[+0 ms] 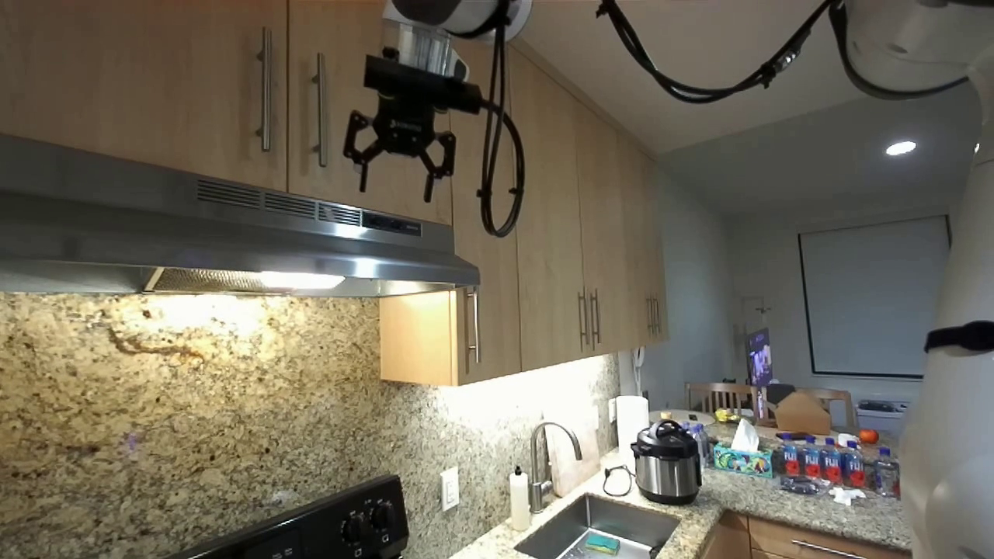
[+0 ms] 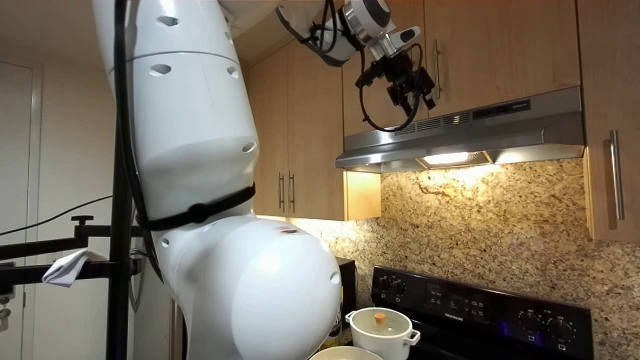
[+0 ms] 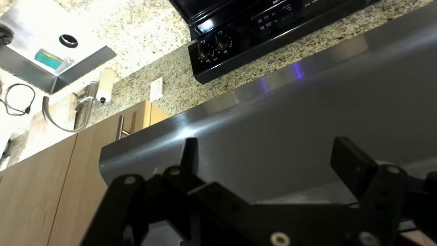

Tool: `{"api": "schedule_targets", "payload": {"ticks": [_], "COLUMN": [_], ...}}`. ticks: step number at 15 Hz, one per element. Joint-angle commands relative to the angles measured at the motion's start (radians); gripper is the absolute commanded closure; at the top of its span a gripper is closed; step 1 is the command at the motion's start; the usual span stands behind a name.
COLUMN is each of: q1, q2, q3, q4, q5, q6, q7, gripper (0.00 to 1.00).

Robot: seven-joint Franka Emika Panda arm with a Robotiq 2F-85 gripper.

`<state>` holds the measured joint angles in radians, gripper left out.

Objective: Turn off the stove light

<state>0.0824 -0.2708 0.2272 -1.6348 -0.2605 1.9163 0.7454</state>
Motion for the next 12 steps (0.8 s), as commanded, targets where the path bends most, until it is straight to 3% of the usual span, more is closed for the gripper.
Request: {"api": "schedule_targets", "payload": {"ticks": [1, 12], "q1": [-0.015, -0.051], "q2": [0.033, 0.141], "q3": [-0.056, -0.166], "q4": [0.015, 0.088], "q5": [0.09, 0.123], "q6": [0.073, 0.173], "q7": [-0.056, -0.305], "gripper": [0.0, 0.0]}}
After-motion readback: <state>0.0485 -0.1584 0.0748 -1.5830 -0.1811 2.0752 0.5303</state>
